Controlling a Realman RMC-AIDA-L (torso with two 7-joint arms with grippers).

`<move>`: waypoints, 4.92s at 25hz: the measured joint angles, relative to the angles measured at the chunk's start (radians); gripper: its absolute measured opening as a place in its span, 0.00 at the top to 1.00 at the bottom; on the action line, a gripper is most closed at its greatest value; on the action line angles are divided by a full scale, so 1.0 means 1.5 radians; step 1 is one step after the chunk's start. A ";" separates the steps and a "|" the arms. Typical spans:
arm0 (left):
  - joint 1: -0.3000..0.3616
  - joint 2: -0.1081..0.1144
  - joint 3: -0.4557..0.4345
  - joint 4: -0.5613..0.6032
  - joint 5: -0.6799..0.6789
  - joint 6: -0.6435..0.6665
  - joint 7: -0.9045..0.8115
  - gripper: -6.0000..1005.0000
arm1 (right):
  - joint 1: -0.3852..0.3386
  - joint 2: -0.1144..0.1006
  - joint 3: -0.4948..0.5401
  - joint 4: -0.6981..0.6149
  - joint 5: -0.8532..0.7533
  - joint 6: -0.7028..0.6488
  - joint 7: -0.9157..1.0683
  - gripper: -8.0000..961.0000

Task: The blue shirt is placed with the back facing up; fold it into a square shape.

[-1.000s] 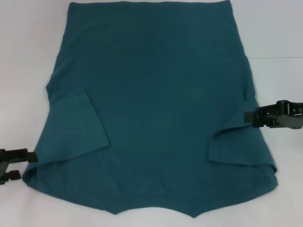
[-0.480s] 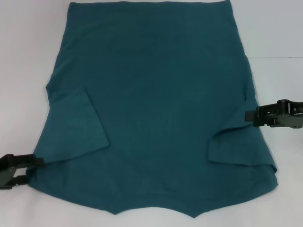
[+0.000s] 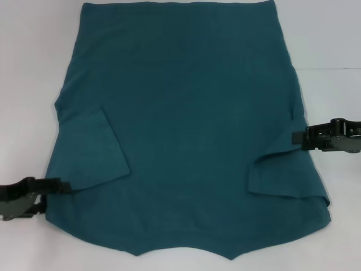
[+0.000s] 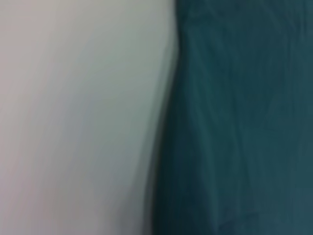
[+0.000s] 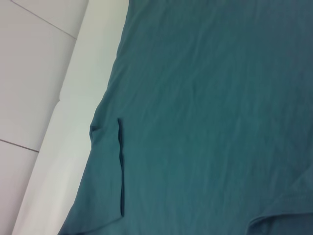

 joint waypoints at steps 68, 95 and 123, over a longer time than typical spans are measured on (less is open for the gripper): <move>-0.026 0.009 -0.009 -0.022 -0.021 -0.011 0.040 0.95 | -0.065 0.003 0.016 -0.038 -0.163 -0.037 -0.134 0.25; -0.026 0.008 -0.009 -0.021 -0.029 -0.017 0.037 0.93 | -0.031 0.033 -0.022 0.000 -0.163 -0.001 -0.116 0.36; -0.024 0.013 -0.008 -0.019 -0.037 0.023 0.053 0.90 | -0.036 0.019 -0.027 -0.005 -0.162 -0.038 -0.082 0.92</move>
